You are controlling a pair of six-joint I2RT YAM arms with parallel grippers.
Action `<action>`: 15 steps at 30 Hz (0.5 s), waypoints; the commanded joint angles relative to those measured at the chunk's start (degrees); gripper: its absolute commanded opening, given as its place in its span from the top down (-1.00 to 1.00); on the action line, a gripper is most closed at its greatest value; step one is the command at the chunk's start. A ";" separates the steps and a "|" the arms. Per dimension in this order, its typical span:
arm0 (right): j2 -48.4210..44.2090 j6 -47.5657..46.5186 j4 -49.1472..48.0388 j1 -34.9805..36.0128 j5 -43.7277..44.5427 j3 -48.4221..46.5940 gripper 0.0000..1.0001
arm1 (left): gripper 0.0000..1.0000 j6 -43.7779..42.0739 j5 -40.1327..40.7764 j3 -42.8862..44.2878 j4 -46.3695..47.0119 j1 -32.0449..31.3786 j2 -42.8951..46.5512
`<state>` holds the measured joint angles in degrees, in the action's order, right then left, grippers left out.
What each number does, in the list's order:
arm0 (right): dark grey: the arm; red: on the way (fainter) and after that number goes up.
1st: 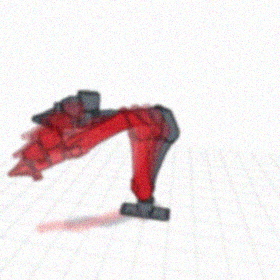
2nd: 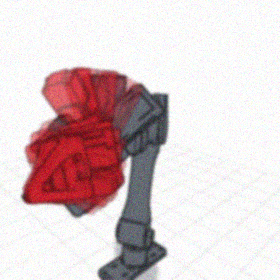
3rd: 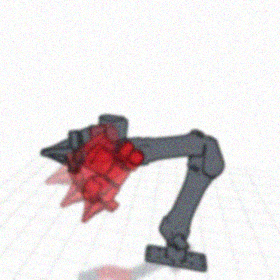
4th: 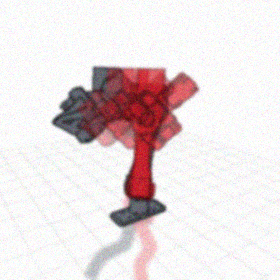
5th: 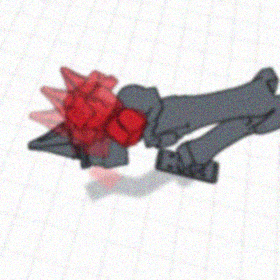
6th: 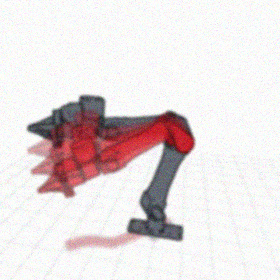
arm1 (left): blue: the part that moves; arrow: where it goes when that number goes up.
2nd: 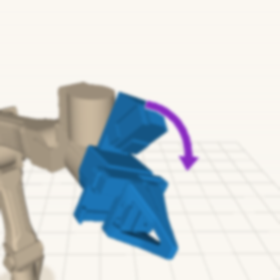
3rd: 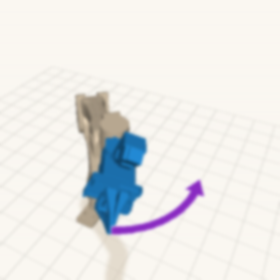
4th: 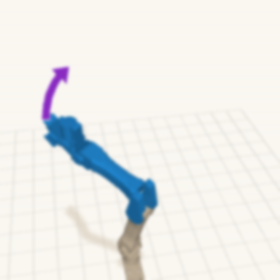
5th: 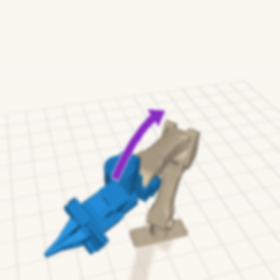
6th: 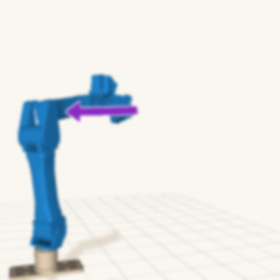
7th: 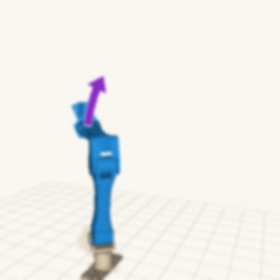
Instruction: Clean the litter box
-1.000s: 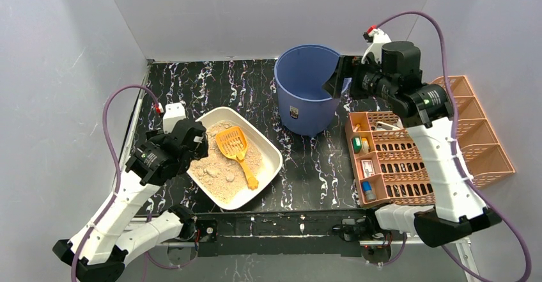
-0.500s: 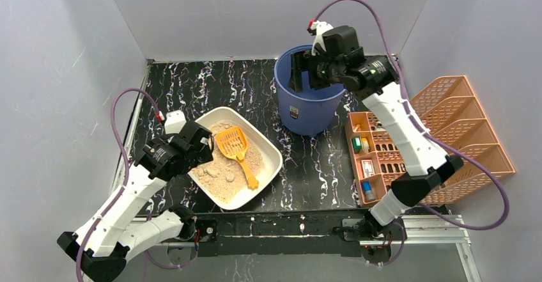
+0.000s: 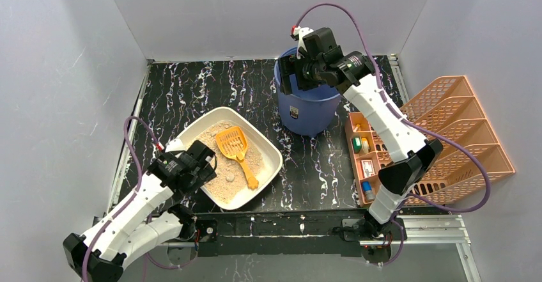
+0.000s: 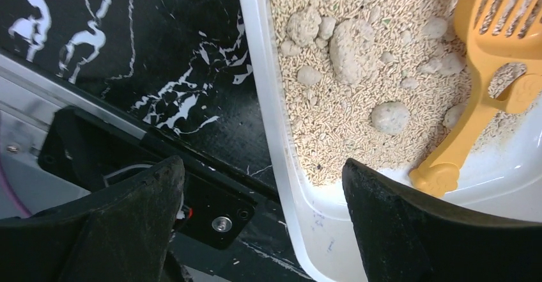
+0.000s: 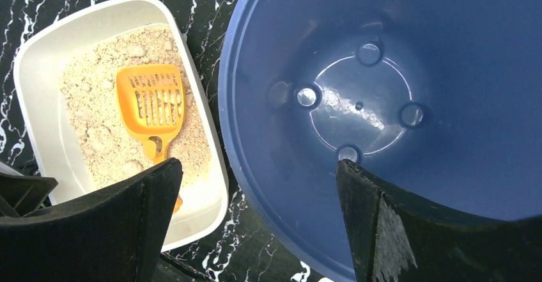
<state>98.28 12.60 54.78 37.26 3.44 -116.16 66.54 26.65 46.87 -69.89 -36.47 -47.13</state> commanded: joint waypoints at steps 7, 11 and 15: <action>4.23 -1.13 0.29 0.62 0.52 -5.08 -0.97 | -0.63 6.67 -4.68 -8.57 8.89 0.17 2.14; 6.20 -1.00 0.91 1.17 1.06 -7.02 -0.94 | -0.48 6.93 -6.94 -11.25 12.81 0.17 2.40; 8.17 -1.08 1.57 2.55 1.06 -8.45 -0.84 | -0.33 6.48 -6.95 -11.62 14.70 0.17 1.33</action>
<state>105.47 12.01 55.75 38.33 3.92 -120.90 72.18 19.79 35.44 -57.74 -36.49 -45.25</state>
